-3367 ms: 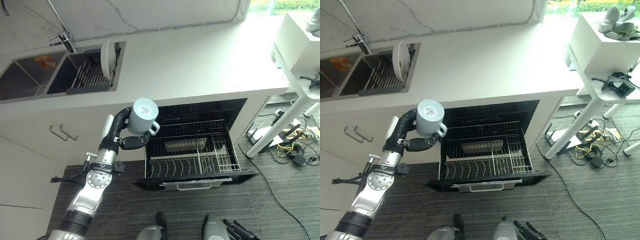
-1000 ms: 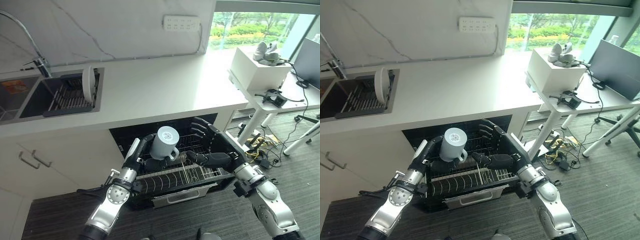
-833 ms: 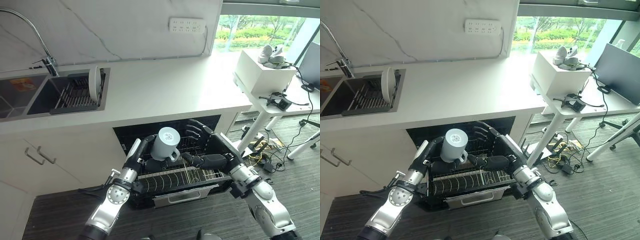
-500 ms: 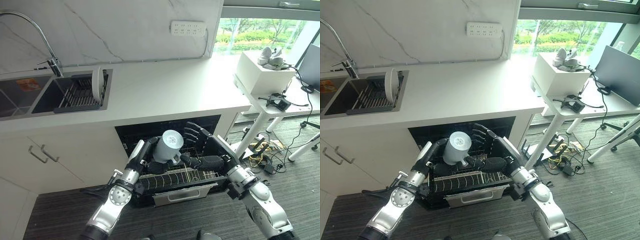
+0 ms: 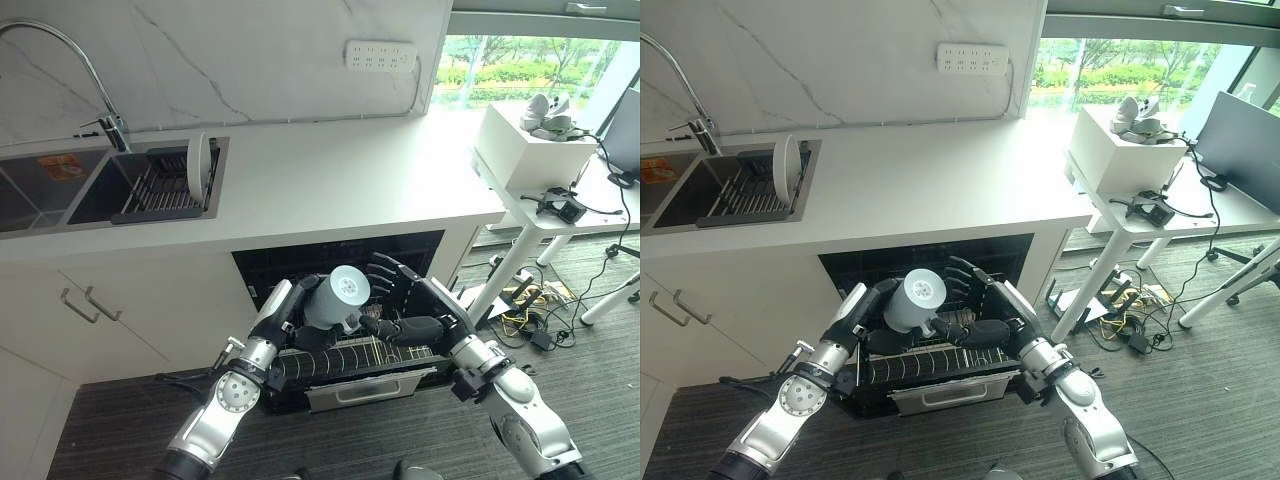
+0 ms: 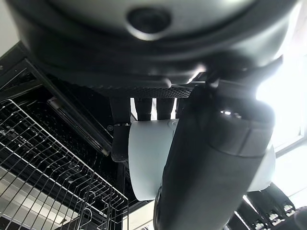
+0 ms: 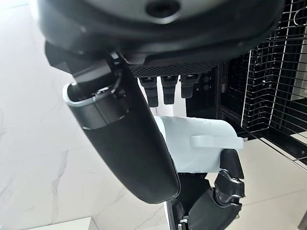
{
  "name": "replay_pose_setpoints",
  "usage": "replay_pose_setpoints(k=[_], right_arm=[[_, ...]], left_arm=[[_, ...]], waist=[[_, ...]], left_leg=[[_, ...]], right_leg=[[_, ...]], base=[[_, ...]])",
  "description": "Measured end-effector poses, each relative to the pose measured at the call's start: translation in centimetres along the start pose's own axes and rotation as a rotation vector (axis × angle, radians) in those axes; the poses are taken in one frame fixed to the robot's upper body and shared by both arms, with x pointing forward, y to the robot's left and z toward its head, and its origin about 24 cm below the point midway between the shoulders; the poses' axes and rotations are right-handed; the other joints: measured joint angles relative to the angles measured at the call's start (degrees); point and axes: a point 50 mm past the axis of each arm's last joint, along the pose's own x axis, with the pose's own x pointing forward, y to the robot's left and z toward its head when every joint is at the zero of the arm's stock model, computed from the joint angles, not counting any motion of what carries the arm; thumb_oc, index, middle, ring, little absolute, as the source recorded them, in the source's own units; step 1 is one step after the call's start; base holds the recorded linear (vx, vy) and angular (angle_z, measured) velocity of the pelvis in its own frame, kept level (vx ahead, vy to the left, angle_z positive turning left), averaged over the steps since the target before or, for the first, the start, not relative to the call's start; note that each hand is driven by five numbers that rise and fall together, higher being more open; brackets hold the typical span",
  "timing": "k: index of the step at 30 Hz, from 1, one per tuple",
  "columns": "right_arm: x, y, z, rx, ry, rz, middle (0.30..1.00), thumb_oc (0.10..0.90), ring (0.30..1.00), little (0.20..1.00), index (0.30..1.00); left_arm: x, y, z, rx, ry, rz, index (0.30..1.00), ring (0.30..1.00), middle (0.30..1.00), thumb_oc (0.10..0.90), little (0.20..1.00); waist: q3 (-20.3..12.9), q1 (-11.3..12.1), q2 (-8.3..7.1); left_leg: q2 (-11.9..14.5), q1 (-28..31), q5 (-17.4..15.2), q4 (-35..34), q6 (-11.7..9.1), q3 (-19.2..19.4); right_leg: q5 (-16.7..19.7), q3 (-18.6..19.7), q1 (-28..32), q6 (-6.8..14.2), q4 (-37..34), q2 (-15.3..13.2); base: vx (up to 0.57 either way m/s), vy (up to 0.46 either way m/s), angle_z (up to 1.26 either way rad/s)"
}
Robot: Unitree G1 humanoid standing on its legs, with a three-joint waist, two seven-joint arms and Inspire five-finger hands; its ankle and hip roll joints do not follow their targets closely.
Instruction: Place the dishes in the dishwasher.
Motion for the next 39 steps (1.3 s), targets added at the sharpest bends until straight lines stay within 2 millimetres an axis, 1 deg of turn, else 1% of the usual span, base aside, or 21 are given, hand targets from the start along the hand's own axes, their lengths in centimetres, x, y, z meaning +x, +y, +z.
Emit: replay_pose_setpoints(k=[2, 10, 17, 24, 27, 31, 39], right_arm=[[0.1, -0.2, -0.6, 0.008, 0.033, -0.007, 0.9, 0.8, 0.9, 0.9, 0.9], [0.4, -0.1, -0.6, 0.011, 0.054, -0.002, 0.9, 0.8, 0.9, 0.9, 0.9], [0.5, 0.3, -0.9, 0.013, 0.069, 0.02, 0.9, 0.8, 0.9, 0.9, 0.9], [1.5, 0.4, -0.4, -0.004, 0.074, 0.042, 0.9, 0.8, 0.9, 0.9, 0.9], [1.6, 0.2, -0.6, -0.006, 0.083, 0.035, 0.9, 0.8, 0.9, 0.9, 0.9], [1.9, 0.4, -0.5, -0.013, 0.084, 0.033, 0.9, 0.8, 0.9, 0.9, 0.9], [2.1, 0.7, -0.5, -0.015, 0.084, 0.034, 0.9, 0.8, 0.9, 0.9, 0.9]], left_arm=[[0.0, -0.2, 0.0, 0.023, -0.004, -0.011, 0.3, 0.3, 0.3, 0.4, 0.3], [0.2, -0.5, 0.7, 0.026, -0.033, -0.024, 0.3, 0.3, 0.3, 0.4, 0.3], [0.3, -0.6, 1.0, 0.026, -0.046, -0.031, 0.3, 0.3, 0.3, 0.4, 0.3], [0.4, -0.8, 1.1, 0.027, -0.051, -0.039, 0.3, 0.3, 0.3, 0.4, 0.3], [0.4, -1.2, 1.2, 0.027, -0.057, -0.061, 0.3, 0.3, 0.3, 0.4, 0.3], [0.4, -1.7, 1.3, 0.026, -0.061, -0.092, 0.3, 0.3, 0.3, 0.4, 0.3], [0.4, -1.8, 1.3, 0.024, -0.062, -0.114, 0.3, 0.3, 0.3, 0.4, 0.3]], waist=[[0.0, 0.0, 0.05], [0.0, 0.0, 0.13], [0.0, 0.0, 0.15], [0.3, 0.1, 0.5], [0.5, 0.3, 0.91], [0.5, 0.2, 0.96], [0.6, 0.6, 1.0]], left_leg=[[0.0, 0.0, 0.0, -0.1, 0.0, -0.1], [-0.1, 0.1, 0.1, -0.3, -0.1, -0.3], [-0.1, 0.1, 0.1, -0.4, -0.1, -0.3], [-0.1, 0.2, 0.2, -0.4, -0.1, -0.4], [-0.1, 0.2, 0.2, -0.4, -0.1, -0.4], [-0.2, 0.2, 0.2, -0.5, -0.2, -0.4], [-0.1, 1.0, 0.4, -1.1, -0.2, -0.4]], right_leg=[[-0.1, 0.0, 0.0, 0.0, 0.0, 0.0], [-0.4, 0.0, 0.0, 0.1, 0.3, 0.0], [-0.4, 0.0, 0.0, 0.1, 0.3, 0.1], [-0.4, 0.0, 0.0, 0.1, 0.3, 0.1], [-0.4, 0.0, 0.1, 0.1, 0.3, 0.1], [-0.5, -0.1, 0.1, 0.1, 0.3, 0.2], [-0.6, 0.0, 0.6, 0.0, 0.3, 0.2]], base=[[0.0, 0.0, 0.0], [0.0, 0.0, 0.0], [0.0, 0.0, 0.0], [0.0, 0.0, 0.0], [0.0, 0.0, 0.0], [0.0, 0.0, 0.0], [0.0, 0.0, 0.0]])
